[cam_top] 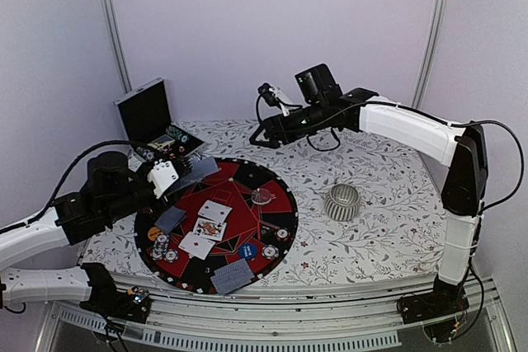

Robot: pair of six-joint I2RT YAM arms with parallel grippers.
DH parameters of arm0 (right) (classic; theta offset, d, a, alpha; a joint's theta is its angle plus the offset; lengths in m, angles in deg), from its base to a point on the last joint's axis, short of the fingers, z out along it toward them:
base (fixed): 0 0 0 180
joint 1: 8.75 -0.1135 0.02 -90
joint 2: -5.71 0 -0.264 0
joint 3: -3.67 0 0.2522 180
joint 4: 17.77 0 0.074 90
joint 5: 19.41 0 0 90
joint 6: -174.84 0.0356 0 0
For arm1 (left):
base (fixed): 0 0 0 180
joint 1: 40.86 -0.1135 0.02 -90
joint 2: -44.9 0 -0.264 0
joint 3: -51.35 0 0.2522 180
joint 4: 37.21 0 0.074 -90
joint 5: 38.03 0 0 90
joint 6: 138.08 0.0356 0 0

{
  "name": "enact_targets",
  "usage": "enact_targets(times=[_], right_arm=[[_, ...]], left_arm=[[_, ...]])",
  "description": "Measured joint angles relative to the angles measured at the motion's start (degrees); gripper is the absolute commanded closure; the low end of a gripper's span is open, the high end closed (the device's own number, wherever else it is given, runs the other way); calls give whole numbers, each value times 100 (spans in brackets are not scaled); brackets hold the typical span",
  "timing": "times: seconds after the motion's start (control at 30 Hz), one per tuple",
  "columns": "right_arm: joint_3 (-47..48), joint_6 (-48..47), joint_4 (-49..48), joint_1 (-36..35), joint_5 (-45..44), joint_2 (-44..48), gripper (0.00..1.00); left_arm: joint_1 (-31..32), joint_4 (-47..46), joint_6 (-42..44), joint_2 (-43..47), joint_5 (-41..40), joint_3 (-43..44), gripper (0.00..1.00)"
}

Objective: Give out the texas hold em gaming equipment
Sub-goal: Pick up the poker card from the face-down deck piles.

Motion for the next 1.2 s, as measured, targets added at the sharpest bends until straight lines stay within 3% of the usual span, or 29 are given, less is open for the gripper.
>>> enact_targets(times=[0.17, 0.3, 0.47, 1.2], right_arm=[[20, 1473, -876, -74, 1364, -55, 48], [63, 2446, -1547, -345, 2059, -262, 35], [190, 2973, -1823, -603, 2345, -533, 33], [433, 3388, -1976, -664, 2828, -1014, 97]], left_arm=[[0, 2, 0, -15, -2, 0, 48], [0, 2, 2, -15, 0, 0, 48], [0, 2, 2, -15, 0, 0, 48], [0, 2, 2, -15, 13, 0, 48]])
